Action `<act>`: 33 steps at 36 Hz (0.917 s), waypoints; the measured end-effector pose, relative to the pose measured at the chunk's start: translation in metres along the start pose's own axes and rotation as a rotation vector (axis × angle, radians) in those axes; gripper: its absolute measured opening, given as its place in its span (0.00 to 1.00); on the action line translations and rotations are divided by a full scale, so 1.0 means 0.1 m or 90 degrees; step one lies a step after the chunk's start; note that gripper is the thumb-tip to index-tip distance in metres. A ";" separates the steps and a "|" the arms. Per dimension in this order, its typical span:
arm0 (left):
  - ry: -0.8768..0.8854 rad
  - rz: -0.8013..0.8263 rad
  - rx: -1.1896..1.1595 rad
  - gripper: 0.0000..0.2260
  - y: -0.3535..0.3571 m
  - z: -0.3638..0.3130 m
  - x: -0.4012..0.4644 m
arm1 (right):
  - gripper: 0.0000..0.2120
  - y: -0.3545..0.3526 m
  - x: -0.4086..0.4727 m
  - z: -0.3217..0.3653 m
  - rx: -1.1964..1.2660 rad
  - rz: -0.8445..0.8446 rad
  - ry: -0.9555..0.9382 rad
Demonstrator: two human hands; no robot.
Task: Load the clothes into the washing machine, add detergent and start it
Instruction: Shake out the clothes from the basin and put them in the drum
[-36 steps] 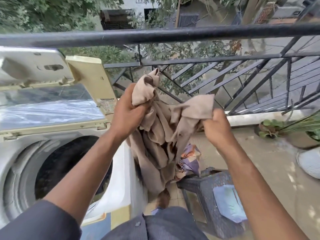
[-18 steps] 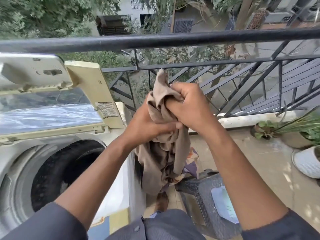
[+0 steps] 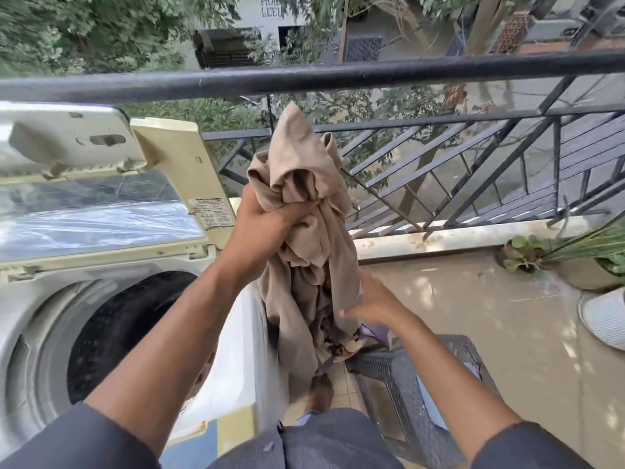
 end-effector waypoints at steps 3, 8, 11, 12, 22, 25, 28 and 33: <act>0.007 -0.002 -0.027 0.20 0.00 -0.06 0.00 | 0.34 0.14 0.18 -0.07 0.018 -0.033 0.014; -0.013 -0.026 0.002 0.14 -0.11 -0.05 -0.05 | 0.11 0.08 0.16 -0.17 0.104 -0.112 0.011; -0.022 -0.031 0.029 0.15 -0.20 0.02 -0.08 | 0.10 -0.14 0.09 -0.30 0.146 -0.192 0.029; -0.028 -0.026 0.043 0.15 -0.22 0.04 -0.09 | 0.09 -0.24 0.05 -0.31 0.179 -0.215 0.014; -0.109 -0.049 0.213 0.16 -0.27 0.41 -0.14 | 0.19 -1.20 -1.00 0.44 0.303 -0.337 -0.253; -0.095 -0.018 0.208 0.19 -0.15 0.42 -0.14 | 0.22 -1.28 -1.28 0.83 0.317 -0.316 -0.368; -0.060 0.056 0.203 0.34 0.05 0.37 -0.13 | 0.22 -1.29 -1.42 1.18 0.303 -0.304 -0.447; -0.021 0.099 0.274 0.31 0.27 0.25 -0.07 | 0.09 -1.22 -1.41 1.57 0.193 -0.330 -0.449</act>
Point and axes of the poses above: each hand's wrist, its own x-axis towards the middle knuckle, its own y-axis out of the palm, z = x × y, the point moved 10 cm from there along x, towards the middle knuckle, and after that the axes turned 15 degrees about z, right-handed, at the moved point
